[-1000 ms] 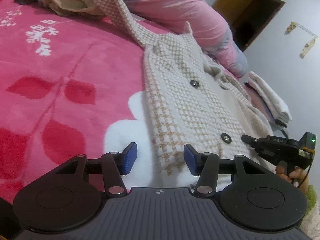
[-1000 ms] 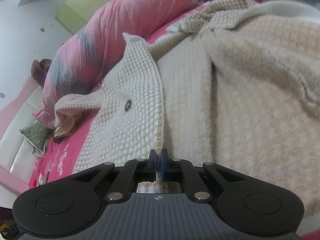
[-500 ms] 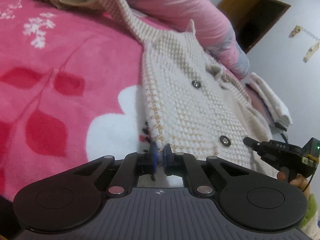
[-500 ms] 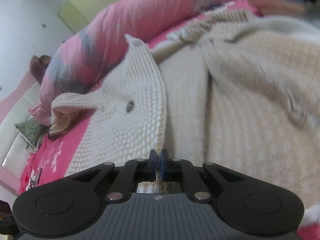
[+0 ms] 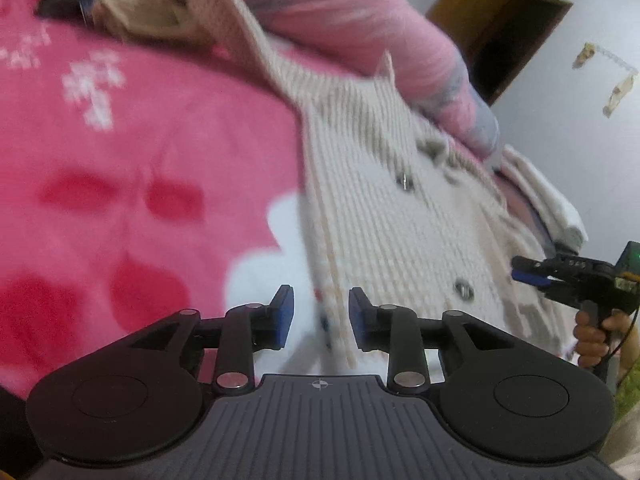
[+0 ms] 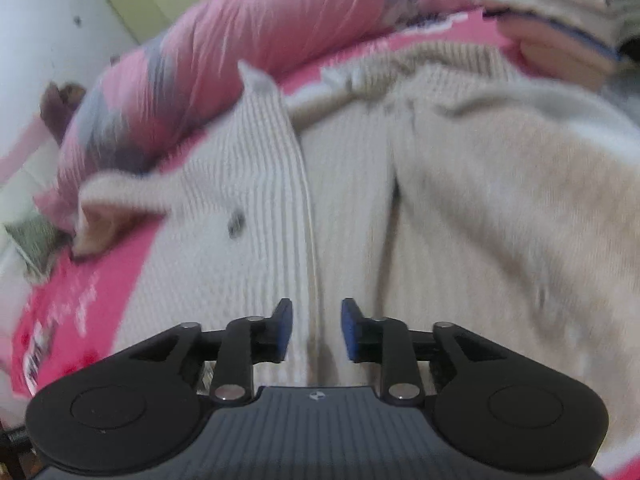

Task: Fold clothes
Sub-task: 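Pinch the buttoned front edge with the left tool while the right tool holds the cardigan, then release the front edge with both tools and move over the cardigan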

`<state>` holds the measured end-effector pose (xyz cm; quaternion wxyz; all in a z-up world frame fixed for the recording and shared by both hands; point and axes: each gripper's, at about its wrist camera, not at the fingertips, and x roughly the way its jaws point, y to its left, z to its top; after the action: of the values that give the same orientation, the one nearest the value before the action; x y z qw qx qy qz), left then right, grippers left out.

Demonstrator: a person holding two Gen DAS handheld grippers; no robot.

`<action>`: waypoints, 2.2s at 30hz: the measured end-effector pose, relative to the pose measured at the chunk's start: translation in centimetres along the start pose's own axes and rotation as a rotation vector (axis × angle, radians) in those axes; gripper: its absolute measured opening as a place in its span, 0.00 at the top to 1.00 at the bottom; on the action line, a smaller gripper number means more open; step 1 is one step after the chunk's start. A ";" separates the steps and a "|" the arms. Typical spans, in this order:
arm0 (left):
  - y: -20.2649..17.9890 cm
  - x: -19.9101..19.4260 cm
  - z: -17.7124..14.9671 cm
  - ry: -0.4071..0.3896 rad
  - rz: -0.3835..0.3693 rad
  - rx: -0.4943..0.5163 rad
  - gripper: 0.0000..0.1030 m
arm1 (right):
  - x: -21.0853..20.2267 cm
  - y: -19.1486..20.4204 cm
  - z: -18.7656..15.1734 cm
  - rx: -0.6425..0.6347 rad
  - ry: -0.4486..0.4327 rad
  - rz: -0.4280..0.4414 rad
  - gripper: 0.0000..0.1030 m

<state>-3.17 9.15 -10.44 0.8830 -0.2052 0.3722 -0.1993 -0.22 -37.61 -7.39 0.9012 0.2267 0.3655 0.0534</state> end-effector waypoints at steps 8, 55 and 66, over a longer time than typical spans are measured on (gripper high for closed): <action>-2.7 7.0 7.0 -0.016 -0.073 0.061 0.68 | 7.7 2.9 10.5 -0.168 -0.141 -0.076 0.71; -1.5 19.9 8.2 0.065 -0.322 0.092 0.67 | 28.8 7.5 26.1 -0.980 -0.229 -0.140 0.87; -1.3 20.0 8.3 0.062 -0.321 0.099 0.67 | 36.4 6.5 25.6 -0.848 -0.300 -0.316 0.83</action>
<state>15.55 -0.27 -15.95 0.8370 -0.2120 0.3511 -0.3623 44.16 -31.75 -11.45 0.9541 -0.2142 0.2075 0.0268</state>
